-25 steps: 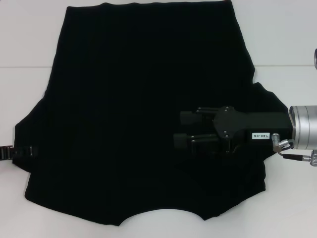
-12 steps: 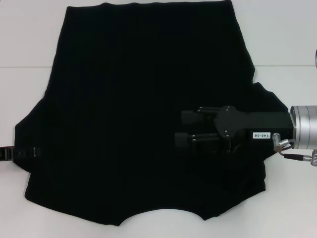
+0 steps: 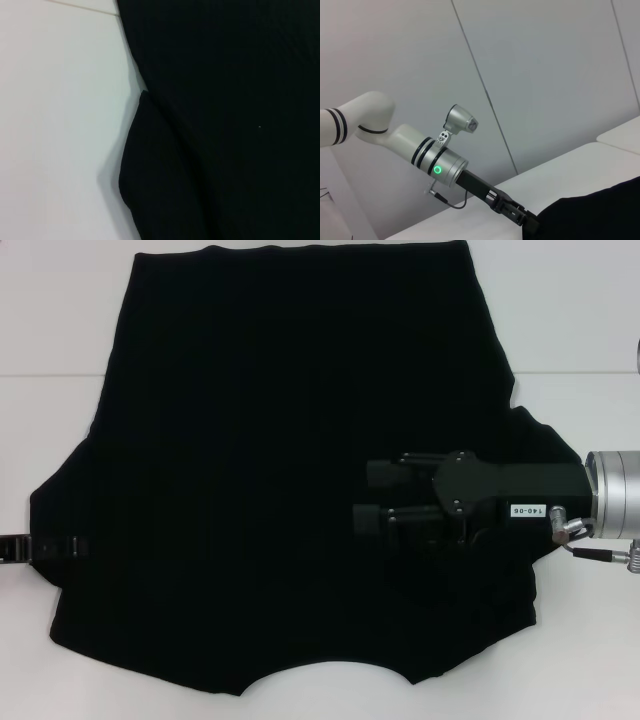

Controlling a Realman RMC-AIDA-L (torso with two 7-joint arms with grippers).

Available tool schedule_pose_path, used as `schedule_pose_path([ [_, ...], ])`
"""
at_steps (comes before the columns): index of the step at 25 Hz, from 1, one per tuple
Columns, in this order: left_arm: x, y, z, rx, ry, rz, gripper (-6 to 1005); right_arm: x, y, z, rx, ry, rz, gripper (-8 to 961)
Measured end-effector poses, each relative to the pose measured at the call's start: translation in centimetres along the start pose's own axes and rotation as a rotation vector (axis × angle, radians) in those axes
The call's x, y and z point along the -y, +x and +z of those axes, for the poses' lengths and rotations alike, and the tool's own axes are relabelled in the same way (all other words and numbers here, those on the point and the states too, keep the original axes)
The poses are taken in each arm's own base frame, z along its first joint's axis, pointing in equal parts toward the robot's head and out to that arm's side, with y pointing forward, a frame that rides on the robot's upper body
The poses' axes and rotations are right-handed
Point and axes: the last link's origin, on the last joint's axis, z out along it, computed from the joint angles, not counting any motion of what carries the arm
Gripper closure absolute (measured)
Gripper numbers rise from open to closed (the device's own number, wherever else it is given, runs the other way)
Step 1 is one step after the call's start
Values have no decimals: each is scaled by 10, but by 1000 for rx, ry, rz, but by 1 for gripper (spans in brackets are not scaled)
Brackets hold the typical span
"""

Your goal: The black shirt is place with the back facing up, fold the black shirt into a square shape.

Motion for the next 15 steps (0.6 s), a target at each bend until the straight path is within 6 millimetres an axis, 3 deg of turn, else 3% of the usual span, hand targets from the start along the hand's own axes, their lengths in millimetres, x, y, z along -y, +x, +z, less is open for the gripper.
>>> schedule_pose_path([
  [6,0,3,0,-5,6,6,99,0,0,0,3,2,0,118],
  [15,1,4,2,13,28,26,450,1,-1,-3,16,10,3,118],
])
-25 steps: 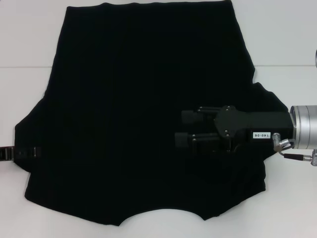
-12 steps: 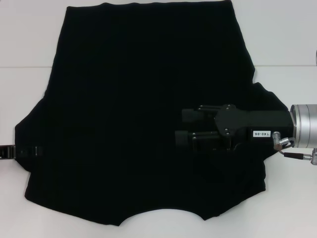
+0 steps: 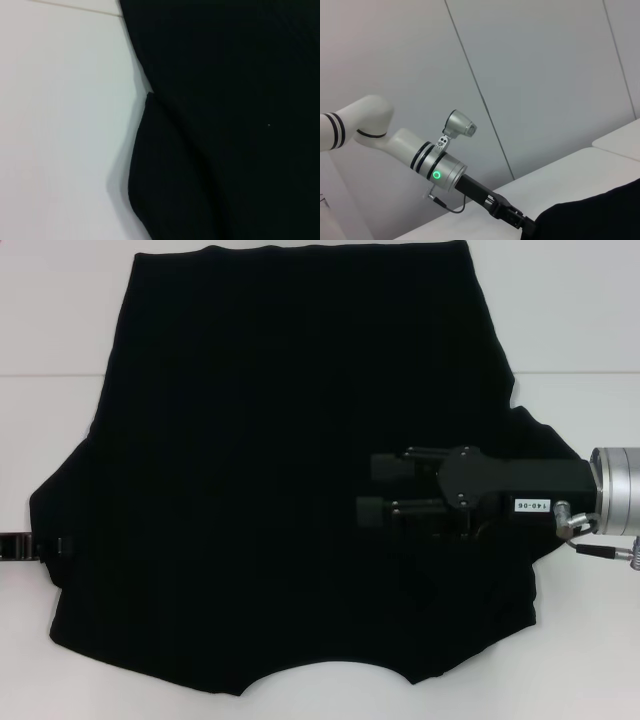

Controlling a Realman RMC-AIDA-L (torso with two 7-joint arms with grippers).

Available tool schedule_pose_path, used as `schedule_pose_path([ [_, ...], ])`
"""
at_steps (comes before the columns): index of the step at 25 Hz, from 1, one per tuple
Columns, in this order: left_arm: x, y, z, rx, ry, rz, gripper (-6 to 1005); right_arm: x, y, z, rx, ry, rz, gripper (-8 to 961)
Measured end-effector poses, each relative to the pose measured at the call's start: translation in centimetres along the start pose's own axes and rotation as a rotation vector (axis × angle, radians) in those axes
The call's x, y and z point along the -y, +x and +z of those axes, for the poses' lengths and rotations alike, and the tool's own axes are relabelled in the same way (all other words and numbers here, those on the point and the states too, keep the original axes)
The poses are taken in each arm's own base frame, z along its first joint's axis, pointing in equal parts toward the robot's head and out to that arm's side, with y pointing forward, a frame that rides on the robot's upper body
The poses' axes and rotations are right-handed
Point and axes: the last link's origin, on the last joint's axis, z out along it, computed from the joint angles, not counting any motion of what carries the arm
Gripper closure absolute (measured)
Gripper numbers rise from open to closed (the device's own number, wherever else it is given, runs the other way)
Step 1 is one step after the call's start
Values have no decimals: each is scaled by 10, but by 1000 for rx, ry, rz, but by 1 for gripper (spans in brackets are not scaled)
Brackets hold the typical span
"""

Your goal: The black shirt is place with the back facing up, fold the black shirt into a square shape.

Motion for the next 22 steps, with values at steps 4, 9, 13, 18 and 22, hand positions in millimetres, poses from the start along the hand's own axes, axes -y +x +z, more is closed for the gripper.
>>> schedule_pose_path([
  [4,1,0,0,0,10,2,612,0,0,0,1,-2,0,118],
  [9,3,0,0,5,19,5,773,-1,0,0,1,-4,1,118],
  [13,3,-1,0,6,22,5,856,-1,1,0,2,-4,3,117],
  [18,3,-1,0,4,23,3,959,-1,2,-1,5,-3,7,117],
  [22,8,1,-3,-15,51,-22,1000,-2,2,0,6,-4,7,117],
])
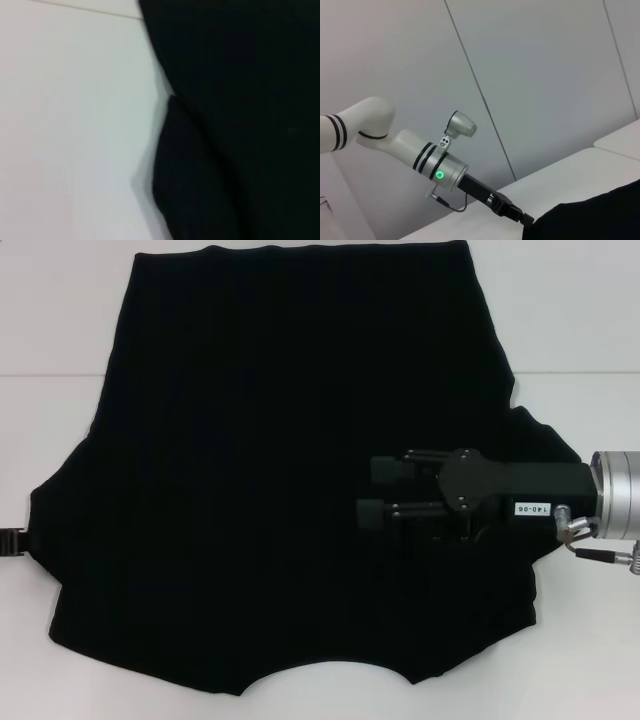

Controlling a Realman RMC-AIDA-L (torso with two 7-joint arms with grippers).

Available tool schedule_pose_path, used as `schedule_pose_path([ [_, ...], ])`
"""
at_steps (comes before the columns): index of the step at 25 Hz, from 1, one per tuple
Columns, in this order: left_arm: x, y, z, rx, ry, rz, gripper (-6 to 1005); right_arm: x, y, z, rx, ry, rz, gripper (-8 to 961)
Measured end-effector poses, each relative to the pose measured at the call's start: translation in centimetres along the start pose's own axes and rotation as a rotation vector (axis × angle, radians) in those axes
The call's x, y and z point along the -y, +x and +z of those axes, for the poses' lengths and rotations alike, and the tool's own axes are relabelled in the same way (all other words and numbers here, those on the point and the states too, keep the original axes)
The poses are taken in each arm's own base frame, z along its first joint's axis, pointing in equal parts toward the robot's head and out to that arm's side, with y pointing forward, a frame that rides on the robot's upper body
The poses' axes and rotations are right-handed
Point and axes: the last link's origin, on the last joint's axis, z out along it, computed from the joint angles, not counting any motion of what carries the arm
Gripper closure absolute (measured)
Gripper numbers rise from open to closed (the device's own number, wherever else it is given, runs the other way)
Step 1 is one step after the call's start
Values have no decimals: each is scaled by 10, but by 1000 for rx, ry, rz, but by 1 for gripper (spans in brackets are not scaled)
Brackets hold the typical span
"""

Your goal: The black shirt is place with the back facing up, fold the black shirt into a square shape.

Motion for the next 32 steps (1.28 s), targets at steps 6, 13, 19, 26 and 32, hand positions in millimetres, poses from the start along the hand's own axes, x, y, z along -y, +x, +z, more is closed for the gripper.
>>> schedule_pose_path([
  [6,4,1,-2,-13,24,-5,1000,0,0,1,3,-1,3,118],
  [13,7,3,-4,-26,36,-8,1000,-1,1,1,4,-3,5,118],
  [19,11,4,-8,-46,48,-26,999,-1,0,1,11,-3,5,117],
  [26,19,6,-13,-76,79,-48,999,-1,0,1,16,-1,9,117],
  [32,24,5,-15,-89,99,-59,999,-1,1,1,22,-2,17,118],
])
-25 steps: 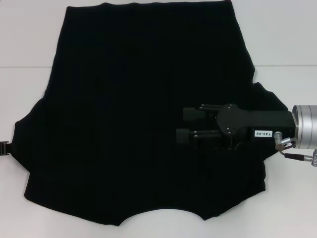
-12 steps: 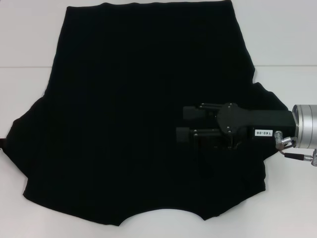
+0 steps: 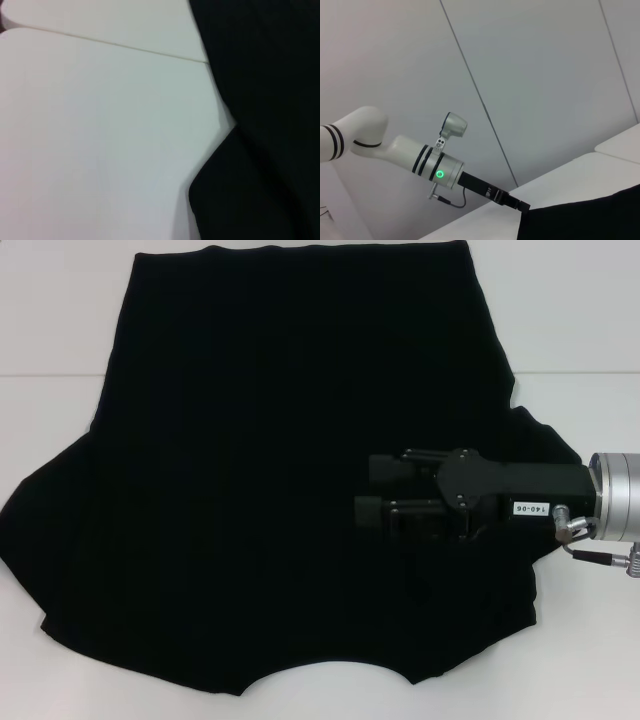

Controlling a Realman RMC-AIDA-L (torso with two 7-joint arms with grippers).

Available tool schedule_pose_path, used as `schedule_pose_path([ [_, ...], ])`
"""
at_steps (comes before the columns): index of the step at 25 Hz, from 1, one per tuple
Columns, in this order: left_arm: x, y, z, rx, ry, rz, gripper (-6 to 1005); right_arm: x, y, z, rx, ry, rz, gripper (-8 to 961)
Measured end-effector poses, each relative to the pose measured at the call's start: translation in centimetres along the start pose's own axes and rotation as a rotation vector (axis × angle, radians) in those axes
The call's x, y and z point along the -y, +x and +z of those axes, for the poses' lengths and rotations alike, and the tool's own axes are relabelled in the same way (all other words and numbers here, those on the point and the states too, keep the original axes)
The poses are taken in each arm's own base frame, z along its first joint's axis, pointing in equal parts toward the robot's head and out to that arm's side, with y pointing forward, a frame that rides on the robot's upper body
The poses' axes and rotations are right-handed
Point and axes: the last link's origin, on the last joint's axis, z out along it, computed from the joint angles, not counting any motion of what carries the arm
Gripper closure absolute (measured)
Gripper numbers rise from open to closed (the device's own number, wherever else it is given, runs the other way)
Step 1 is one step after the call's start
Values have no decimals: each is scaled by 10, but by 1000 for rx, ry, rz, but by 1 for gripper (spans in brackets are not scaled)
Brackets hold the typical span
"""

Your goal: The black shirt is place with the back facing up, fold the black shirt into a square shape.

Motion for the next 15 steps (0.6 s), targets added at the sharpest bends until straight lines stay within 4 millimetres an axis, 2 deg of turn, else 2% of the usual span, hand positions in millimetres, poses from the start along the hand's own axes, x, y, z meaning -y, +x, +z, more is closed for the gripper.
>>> schedule_pose_path([
  [15,11,-5,-9,-23,26,-33,1001,0,-1,-1,14,6,-1,118],
])
